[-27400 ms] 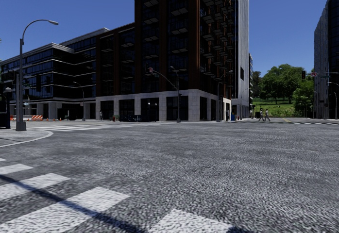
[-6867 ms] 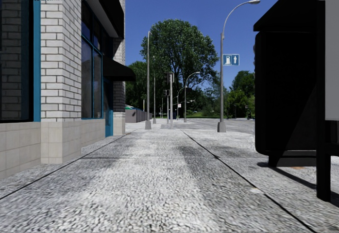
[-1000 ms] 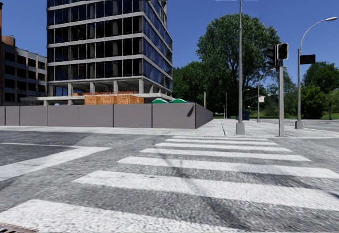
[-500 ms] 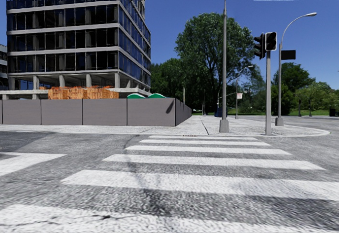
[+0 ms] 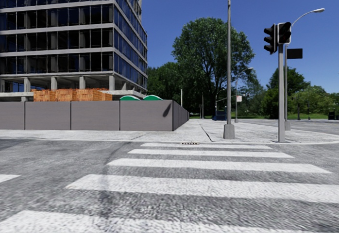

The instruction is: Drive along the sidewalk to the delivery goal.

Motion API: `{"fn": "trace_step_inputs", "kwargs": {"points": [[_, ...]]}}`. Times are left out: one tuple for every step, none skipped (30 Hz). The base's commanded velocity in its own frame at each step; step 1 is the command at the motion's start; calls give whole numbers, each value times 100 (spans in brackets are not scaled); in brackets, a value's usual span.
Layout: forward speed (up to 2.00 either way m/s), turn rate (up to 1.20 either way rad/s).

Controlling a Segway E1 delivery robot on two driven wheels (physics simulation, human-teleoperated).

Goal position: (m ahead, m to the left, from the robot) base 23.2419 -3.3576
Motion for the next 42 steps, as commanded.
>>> {"fn": "trace_step_inputs", "kwargs": {"points": [[200, -54], [200, -52], [200, -39], [200, -39], [200, -23], [200, -6], [200, 0], [200, 0], [200, 0], [200, 0], [200, 0], [200, 0], [200, 0], [200, 0], [200, 0], [200, -8], [200, -19], [200, -28], [200, -28], [200, -30], [200, -30], [200, -30], [200, -30], [200, -31], [200, -31], [200, -31], [200, -14], [200, 0], [200, 0], [200, 0], [200, 0], [200, 0], [200, 0], [200, 0], [200, 0], [200, 0], [200, 0], [200, 0], [200, 0], [200, 0], [200, 0], [200, 0]]}}
